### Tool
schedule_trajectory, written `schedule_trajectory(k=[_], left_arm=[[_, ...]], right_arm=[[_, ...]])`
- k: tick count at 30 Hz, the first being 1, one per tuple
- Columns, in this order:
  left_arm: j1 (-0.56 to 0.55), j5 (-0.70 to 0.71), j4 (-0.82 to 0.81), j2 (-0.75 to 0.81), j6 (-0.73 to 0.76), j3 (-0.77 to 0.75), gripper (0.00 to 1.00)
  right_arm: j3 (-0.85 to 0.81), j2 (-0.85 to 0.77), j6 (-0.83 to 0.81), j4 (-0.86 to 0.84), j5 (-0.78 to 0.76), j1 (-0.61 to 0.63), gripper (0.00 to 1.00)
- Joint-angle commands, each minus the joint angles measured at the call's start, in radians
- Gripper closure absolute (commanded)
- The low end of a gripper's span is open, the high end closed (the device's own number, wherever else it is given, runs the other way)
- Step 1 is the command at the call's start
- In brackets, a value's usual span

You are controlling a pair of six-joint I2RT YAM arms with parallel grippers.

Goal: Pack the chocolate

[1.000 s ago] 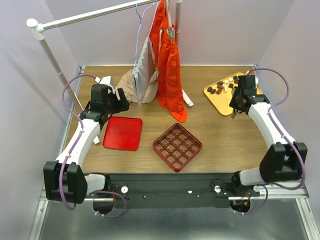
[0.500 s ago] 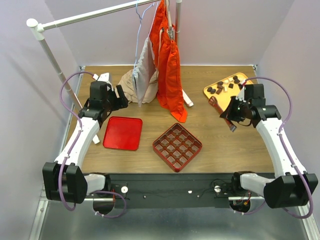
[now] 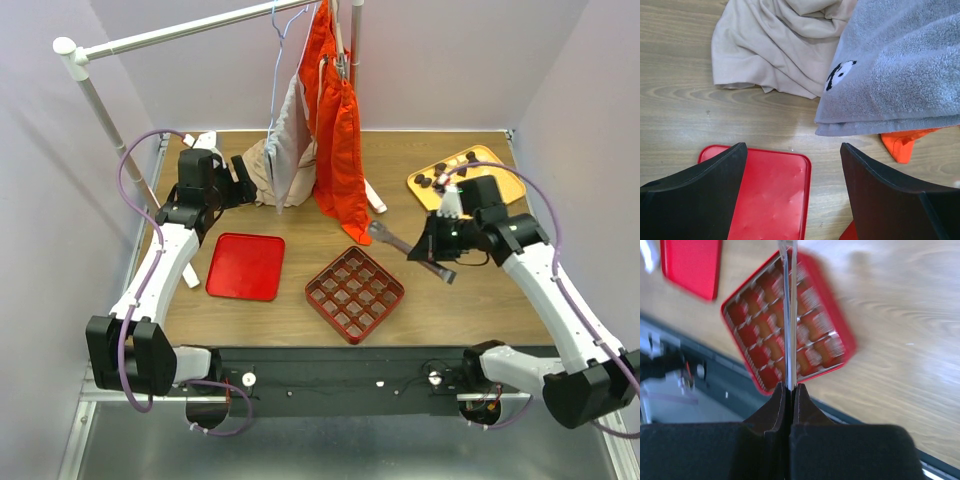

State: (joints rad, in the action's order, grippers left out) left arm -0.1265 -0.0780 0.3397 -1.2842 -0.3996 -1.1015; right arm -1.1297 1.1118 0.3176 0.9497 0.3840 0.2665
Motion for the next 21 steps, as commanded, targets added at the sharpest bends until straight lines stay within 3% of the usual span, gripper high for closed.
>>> schedule_trajectory(k=[1,21], left_arm=[[-0.002,0.009,0.008,0.005,-0.007,-0.015,0.15],[-0.002,0.023,0.012,0.003,-0.015,-0.004,0.15]], right_arm=[[-0.021,0.045,0.032,0.005,-0.059,0.158,0.99],[0.007,0.109,0.011,0.004,-0.073,0.298,0.98]])
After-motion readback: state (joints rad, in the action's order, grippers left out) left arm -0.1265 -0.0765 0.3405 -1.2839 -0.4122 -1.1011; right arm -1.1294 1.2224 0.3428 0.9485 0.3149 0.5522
